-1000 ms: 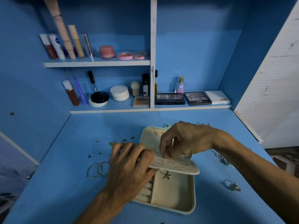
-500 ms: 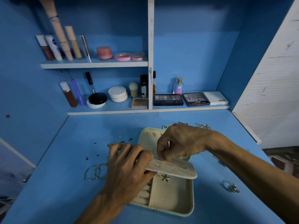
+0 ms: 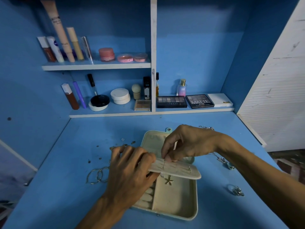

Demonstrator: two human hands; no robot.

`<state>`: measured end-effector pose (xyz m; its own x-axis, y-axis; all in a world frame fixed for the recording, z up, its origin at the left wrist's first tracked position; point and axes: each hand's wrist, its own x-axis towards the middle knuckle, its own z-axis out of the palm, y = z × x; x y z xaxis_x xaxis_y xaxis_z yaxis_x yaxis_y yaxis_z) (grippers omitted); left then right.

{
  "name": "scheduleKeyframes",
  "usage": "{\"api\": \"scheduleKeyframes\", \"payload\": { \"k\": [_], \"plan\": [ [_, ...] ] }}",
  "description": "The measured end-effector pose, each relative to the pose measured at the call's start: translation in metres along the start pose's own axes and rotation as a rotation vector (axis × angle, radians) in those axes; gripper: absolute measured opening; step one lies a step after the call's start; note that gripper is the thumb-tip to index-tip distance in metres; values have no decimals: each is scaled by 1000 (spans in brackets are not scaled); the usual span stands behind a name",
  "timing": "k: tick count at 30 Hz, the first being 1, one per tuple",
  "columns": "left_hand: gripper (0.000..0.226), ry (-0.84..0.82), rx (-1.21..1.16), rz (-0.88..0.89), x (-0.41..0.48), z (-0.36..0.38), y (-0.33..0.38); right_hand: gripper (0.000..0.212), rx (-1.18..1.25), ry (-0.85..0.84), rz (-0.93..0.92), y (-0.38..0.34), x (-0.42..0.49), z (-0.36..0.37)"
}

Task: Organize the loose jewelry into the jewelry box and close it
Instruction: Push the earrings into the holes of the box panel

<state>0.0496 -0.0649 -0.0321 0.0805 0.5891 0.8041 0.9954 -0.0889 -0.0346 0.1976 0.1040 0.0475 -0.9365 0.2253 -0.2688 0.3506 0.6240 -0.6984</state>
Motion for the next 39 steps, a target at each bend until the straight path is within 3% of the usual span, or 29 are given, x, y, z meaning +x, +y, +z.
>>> {"api": "scheduleKeyframes", "payload": {
  "k": [7, 39],
  "plan": [
    [21, -4, 20, 18, 1, -1, 0, 13, -146, 21, -3, -11, -2, 2],
    [16, 1, 16, 24, 2, 0, -2, 13, 268, 57, -75, 13, -1, 7]
  ]
}}
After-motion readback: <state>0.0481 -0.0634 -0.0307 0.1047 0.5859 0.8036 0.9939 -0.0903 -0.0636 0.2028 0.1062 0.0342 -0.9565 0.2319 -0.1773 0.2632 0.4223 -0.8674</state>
